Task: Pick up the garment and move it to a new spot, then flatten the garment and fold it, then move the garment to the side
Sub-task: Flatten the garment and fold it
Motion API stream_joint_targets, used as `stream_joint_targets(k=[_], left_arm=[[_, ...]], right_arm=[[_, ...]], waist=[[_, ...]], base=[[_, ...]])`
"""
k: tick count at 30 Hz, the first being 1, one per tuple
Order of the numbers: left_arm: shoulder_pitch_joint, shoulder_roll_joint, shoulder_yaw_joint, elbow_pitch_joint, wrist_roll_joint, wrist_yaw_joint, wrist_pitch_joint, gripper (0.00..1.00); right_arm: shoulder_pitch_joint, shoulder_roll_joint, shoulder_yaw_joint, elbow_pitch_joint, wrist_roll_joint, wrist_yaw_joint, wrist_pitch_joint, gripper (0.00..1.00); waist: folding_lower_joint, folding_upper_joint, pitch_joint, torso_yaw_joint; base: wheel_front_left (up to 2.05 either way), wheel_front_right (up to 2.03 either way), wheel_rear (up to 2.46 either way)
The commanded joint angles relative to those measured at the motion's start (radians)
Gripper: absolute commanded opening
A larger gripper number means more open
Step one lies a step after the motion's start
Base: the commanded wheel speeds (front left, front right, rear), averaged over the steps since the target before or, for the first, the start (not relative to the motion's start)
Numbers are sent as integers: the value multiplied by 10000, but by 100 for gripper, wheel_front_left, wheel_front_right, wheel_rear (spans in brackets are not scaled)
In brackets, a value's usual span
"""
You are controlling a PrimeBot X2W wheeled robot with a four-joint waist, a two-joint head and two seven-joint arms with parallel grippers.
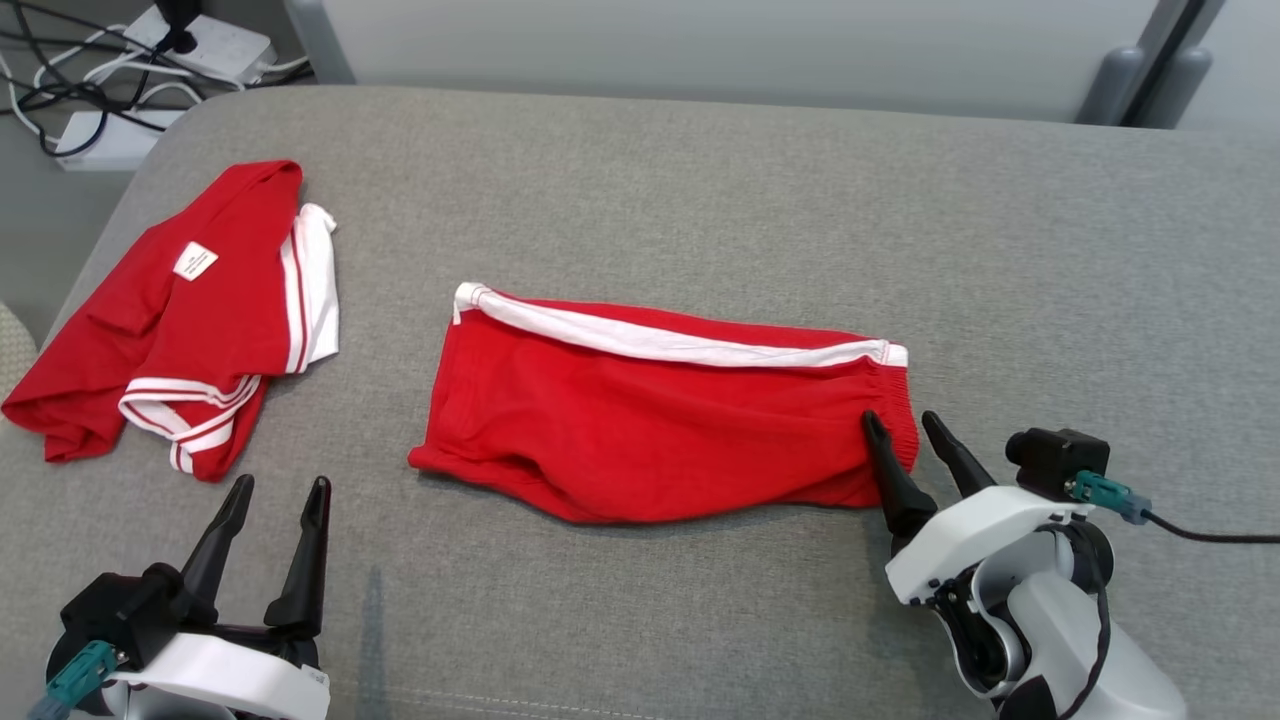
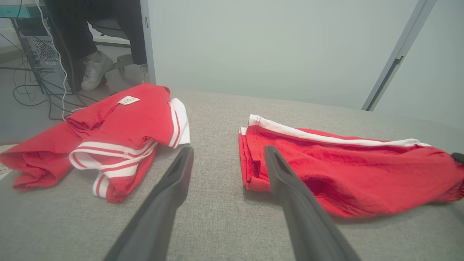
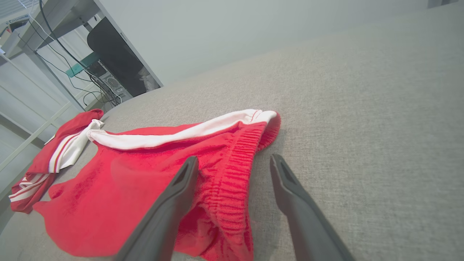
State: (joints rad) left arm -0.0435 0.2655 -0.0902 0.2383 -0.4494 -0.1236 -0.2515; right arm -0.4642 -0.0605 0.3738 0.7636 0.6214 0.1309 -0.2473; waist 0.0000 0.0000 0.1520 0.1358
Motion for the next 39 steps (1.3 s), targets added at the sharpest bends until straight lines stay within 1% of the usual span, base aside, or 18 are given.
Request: stream_joint_targets(k=[1,7,8,13,16,17,18,19,20,22,26,34,39], left_arm=[[-148,279,300,-296,-5,-68,-103,100],[-257,448,74,-466,-281,-69,-103,100],[-257,448,74,-466,-281,-69,-103,100],[-365,570,-59,-557,-486,-70,-103,100],[-423,628,-138,-591,-574,-70,-103,100],[-439,645,-160,-597,-604,-70,-103,100],[-449,658,-171,-599,-637,-70,-103,100],[-456,670,-178,-601,-665,-70,-103,100],[-468,694,-177,-601,-719,-70,-103,100],[-477,713,-150,-600,-771,-70,-103,100],[-442,720,-81,-650,-873,-70,-103,100],[-281,693,-74,-788,-902,-70,-103,100],[-225,651,-153,-823,-929,-70,-103,100]], right_arm=[[-273,103,234,-46,175,-2,-142,100],[-579,103,995,819,1317,-2,-142,100],[-579,103,995,819,1317,-2,-142,100],[-929,103,1774,1292,2128,-2,-143,100],[-1042,103,2448,1339,2697,-2,-143,99],[-1087,103,2699,1364,2850,-2,-144,48],[-1140,103,2883,1377,3014,-2,-144,20],[-1222,103,2984,1411,3114,-2,-144,0],[-1380,103,3146,1539,3205,-2,-144,0],[-1547,103,2978,1622,3141,-2,-144,0],[-1654,103,2166,1625,2650,-2,-144,0],[-1323,103,669,1577,1287,-2,-144,0],[-1446,103,-30,1504,104,-2,-145,0]], waist=[[0,0,133,128],[0,0,383,413],[0,0,383,413],[0,0,576,566],[0,0,655,642],[0,0,680,659],[0,0,701,671],[0,0,720,678],[0,0,753,676],[0,0,774,645],[0,0,776,487],[0,0,710,14],[0,0,690,-213]], base=[[0,0,0],[0,0,0],[0,0,0],[0,0,0],[0,0,0],[0,0,0],[0,0,0],[0,0,0],[0,0,0],[0,0,0],[0,0,0],[0,0,0],[0,0,0]])
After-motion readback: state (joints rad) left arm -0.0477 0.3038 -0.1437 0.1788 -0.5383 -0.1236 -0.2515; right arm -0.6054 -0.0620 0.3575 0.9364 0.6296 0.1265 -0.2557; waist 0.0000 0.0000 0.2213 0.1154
